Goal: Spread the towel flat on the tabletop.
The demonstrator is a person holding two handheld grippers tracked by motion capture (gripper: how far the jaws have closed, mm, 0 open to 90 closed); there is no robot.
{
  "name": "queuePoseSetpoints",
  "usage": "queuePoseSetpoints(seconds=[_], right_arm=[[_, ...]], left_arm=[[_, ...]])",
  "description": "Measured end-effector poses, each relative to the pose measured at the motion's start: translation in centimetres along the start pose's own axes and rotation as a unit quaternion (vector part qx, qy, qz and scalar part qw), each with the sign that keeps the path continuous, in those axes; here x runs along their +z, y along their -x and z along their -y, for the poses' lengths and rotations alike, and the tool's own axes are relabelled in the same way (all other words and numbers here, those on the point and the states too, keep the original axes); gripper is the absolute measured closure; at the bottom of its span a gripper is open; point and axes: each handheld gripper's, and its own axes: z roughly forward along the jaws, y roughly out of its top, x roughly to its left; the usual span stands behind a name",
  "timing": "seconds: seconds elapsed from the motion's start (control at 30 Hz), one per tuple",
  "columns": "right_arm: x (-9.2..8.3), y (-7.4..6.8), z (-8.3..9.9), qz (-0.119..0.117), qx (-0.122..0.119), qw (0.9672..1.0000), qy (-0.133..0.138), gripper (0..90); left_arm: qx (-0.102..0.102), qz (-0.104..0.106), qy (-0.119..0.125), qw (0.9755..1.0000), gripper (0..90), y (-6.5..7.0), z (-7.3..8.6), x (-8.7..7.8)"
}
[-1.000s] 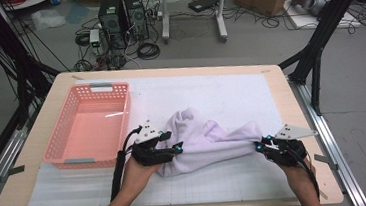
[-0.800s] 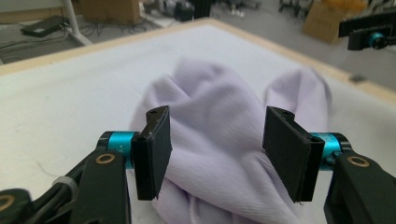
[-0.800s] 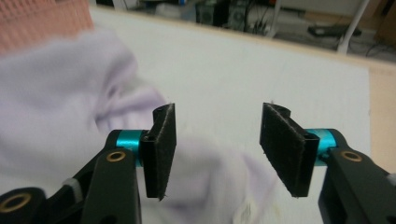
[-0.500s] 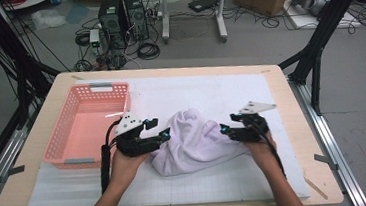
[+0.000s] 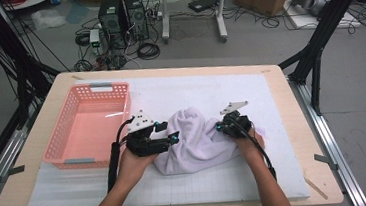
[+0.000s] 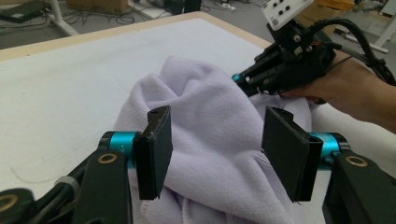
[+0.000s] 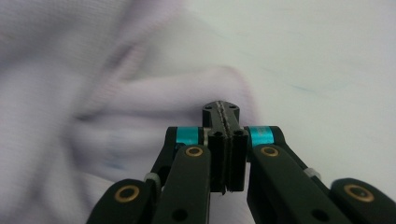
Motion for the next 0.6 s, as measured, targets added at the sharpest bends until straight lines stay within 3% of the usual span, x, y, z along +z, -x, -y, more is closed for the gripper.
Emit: queuePoseSetpoints(seconds=[0.03, 0.07, 0.13, 0.23, 0.3, 0.4, 0.5, 0.53, 0.6], right_arm=[[-0.3, 0.3, 0.3, 0.007, 0.007, 1.0000, 0.000, 90.0], [-0.8, 0.9, 0.9, 0.030, 0.014, 0.9994, 0.001, 90.0], [-1.5, 2.1, 1.7, 0.043, 0.036, 0.9984, 0.007, 90.0], [-3.0, 4.0, 3.0, 0.025, 0.084, 0.9956, 0.031, 89.3], [-3.6, 4.1, 3.2, 0.018, 0.081, 0.9957, 0.042, 85.3], [-4.1, 3.7, 2.8, 0.008, 0.068, 0.9960, 0.058, 69.1], [-4.0, 3.3, 2.5, 0.006, 0.066, 0.9953, 0.071, 54.9], [-3.9, 3.1, 2.4, 0.006, 0.063, 0.9954, 0.072, 52.7], [-3.7, 3.0, 2.3, 0.009, 0.062, 0.9956, 0.069, 50.0]], left_arm=[[-0.001, 0.001, -0.004, 1.0000, 42.9, 0.2, -0.1, 0.3], [-0.002, 0.002, -0.007, 1.0000, 43.0, 0.3, -0.1, 0.7], [-0.003, 0.003, -0.013, 0.9999, 42.9, 0.5, -0.5, 1.5], [0.004, -0.001, -0.027, 0.9996, 42.6, 1.1, -1.5, 3.5], [0.005, -0.005, -0.045, 0.9990, 42.4, 1.2, -2.1, 4.8], [-0.001, -0.028, -0.084, 0.9961, 42.4, 1.1, -2.5, 7.1], [-0.001, -0.051, -0.105, 0.9931, 43.7, 0.8, -2.4, 8.7], [0.004, -0.049, -0.112, 0.9925, 48.2, 0.6, -2.2, 9.0], [0.025, -0.040, -0.132, 0.9901, 71.5, 0.5, -1.9, 9.3]])
